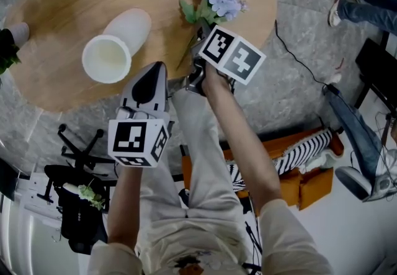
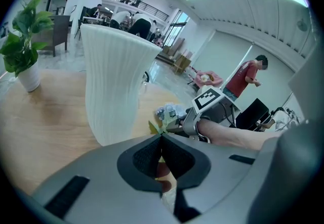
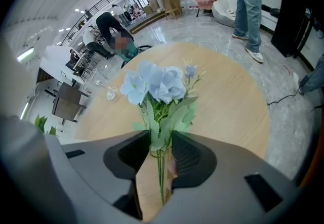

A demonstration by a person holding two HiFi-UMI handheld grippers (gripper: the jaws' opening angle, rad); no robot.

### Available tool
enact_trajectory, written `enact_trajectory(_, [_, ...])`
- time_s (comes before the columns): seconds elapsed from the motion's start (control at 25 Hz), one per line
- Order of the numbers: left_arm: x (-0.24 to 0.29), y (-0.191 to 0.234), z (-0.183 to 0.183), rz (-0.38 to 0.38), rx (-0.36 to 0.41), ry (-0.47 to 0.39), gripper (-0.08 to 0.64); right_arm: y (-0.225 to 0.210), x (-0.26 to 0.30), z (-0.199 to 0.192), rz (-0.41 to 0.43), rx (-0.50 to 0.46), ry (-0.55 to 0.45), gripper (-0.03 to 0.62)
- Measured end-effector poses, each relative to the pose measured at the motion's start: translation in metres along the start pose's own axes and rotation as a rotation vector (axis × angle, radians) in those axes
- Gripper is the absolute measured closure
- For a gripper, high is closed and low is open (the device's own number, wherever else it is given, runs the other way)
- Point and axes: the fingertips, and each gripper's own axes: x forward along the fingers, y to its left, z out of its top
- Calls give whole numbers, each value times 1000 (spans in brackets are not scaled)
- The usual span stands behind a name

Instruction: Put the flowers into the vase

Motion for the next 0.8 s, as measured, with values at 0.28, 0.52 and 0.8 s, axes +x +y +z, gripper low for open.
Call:
enact_trajectory(0.28, [-2, -1, -2, 5, 0, -1, 554, -1, 5, 1, -6, 28, 12, 526])
enact_trajectory(0.52, [-4, -4, -5, 6, 3, -1, 554, -3, 3, 2, 37, 22, -1, 560])
enact_trajectory(0.8, [-7, -9, -9, 10, 5, -6, 554, -1, -5, 4, 91, -21, -27, 566])
